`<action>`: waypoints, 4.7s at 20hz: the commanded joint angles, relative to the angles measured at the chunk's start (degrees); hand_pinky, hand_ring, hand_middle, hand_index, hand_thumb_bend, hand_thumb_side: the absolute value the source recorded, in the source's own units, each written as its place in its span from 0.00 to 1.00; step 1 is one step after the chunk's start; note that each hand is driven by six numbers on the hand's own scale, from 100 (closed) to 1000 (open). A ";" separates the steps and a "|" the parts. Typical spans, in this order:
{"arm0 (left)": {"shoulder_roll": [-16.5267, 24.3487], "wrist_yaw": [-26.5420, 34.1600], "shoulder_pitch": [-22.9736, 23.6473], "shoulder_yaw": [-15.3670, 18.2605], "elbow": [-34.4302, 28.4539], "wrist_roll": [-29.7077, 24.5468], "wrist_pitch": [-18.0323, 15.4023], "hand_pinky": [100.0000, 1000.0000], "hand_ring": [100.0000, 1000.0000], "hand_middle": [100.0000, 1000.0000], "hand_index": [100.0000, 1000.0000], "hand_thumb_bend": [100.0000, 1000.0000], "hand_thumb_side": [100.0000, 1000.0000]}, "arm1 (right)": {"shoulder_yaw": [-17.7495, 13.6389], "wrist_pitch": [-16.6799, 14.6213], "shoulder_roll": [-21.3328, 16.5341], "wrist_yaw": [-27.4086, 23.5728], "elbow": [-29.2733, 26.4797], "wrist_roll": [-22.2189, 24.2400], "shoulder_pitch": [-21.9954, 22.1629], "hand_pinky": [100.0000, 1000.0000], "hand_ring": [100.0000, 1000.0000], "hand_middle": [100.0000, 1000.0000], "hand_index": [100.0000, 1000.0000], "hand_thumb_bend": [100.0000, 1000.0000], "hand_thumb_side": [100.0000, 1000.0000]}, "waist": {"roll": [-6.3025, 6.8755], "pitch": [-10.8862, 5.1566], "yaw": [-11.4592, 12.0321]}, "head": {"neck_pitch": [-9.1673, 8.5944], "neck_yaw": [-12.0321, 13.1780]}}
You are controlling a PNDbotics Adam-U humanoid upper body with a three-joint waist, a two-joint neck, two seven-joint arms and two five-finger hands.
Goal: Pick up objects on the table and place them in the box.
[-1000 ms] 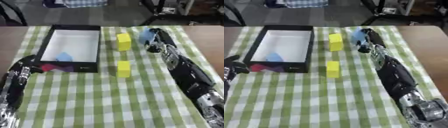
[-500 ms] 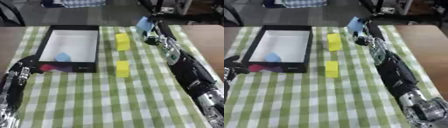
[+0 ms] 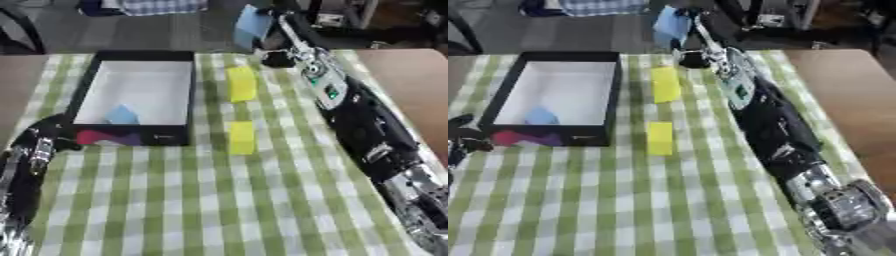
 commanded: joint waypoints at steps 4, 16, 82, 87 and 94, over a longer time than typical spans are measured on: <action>0.33 0.12 -0.87 -0.50 -0.43 -0.59 -0.06 0.77 0.51 0.53 0.82 0.00 0.74 | 3.14 -3.42 4.68 -0.78 -2.48 8.47 -2.16 0.84 0.63 0.49 0.81 0.00 0.03 | 0.30 -0.92 0.77 | -0.64 -1.50; -0.48 0.32 -1.81 -1.22 -0.20 -1.32 -0.13 0.77 0.51 0.53 0.82 0.00 0.74 | 5.27 -6.47 10.66 4.74 -0.45 11.69 -0.90 0.89 0.81 0.85 0.93 0.06 0.53 | 0.43 -0.32 2.15 | -1.42 -3.07; -0.03 0.24 -2.04 -0.60 -0.50 -0.77 -0.09 0.77 0.52 0.53 0.82 0.00 0.75 | -5.72 -7.81 -1.92 9.04 9.21 8.07 2.35 1.00 1.00 1.00 1.00 0.15 0.57 | 0.97 0.75 1.04 | -3.35 -3.99; 0.01 0.32 -2.55 -0.82 -0.72 -0.99 -0.03 0.77 0.52 0.54 0.82 0.00 0.75 | -6.22 -6.62 -1.67 10.83 10.06 4.09 2.18 1.00 1.00 1.00 1.00 0.15 0.56 | 1.07 1.32 2.01 | -4.03 -4.99; -0.18 0.42 -3.30 -1.02 -0.90 -1.23 -0.01 0.77 0.52 0.54 0.82 0.00 0.75 | -6.62 -5.15 -1.68 14.15 12.42 1.77 2.01 1.00 1.00 1.00 1.00 0.16 0.57 | 0.99 1.84 3.05 | -4.90 -6.10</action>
